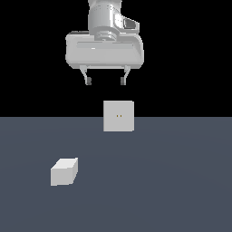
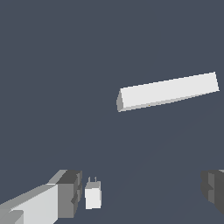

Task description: Plug the charger into the wall socket.

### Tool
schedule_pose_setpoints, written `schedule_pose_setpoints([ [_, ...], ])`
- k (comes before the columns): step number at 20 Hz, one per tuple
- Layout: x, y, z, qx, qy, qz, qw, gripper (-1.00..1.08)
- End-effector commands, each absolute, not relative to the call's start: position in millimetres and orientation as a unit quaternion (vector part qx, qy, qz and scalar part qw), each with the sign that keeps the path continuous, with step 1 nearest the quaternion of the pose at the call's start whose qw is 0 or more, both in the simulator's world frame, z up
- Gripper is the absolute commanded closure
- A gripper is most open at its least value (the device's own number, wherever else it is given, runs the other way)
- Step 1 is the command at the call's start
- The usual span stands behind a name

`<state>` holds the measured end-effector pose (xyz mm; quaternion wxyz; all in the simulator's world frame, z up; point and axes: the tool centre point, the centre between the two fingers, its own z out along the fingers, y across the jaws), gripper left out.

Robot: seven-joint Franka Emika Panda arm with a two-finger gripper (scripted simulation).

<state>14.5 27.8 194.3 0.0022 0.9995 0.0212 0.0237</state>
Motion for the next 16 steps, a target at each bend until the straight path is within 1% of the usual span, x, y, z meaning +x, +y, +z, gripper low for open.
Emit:
schedule_pose_setpoints([
  [1,14,28,194,0.999,0.021,0.024,0.002,-0.92],
  [9,5,32,185,0.999,0.024,0.024,0.002,-0.92],
  [16,-20,43,160,0.999,0.033,0.025,0.001,-0.92],
])
